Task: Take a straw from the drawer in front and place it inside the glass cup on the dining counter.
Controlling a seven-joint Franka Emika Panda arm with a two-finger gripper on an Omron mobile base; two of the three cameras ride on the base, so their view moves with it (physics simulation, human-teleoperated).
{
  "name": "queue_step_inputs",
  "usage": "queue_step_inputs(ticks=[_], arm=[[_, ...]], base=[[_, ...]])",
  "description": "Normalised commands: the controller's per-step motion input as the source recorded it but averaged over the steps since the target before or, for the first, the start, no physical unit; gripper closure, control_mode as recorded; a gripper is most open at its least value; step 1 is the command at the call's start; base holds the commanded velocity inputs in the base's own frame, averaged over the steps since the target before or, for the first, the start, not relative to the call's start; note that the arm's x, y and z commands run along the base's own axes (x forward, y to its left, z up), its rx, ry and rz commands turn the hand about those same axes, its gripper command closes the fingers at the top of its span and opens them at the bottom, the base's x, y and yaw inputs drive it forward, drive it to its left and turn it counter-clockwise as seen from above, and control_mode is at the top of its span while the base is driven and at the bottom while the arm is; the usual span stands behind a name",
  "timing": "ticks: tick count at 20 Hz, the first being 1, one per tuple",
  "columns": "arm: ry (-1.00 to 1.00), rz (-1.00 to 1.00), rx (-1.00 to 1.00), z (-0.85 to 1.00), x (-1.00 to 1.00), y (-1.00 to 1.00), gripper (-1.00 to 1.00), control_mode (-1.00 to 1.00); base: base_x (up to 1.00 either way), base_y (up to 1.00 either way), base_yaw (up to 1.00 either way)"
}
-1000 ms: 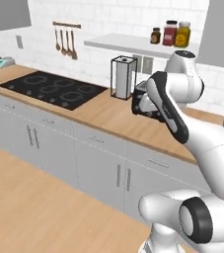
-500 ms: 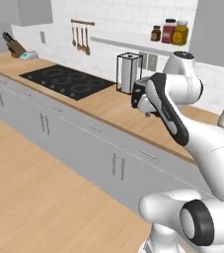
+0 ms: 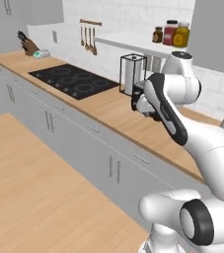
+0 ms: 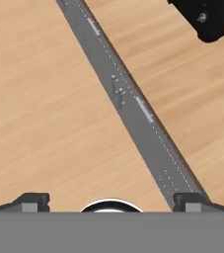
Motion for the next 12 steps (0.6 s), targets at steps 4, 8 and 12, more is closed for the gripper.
queue_step_inputs(ticks=[4, 8, 12], arm=[[0.00, 0.00, 0.00, 0.00, 0.00, 0.00, -1.00, 1.00], [0.00, 0.05, -0.02, 0.00, 0.02, 0.32, -1.00, -1.00], [0.00, 0.00, -0.18, 0.00, 0.00, 0.96, -1.00, -1.00]], base=[[0.04, -0.46, 0.17], [0.00, 0.00, 0.00], [0.00, 0.00, 0.00]])
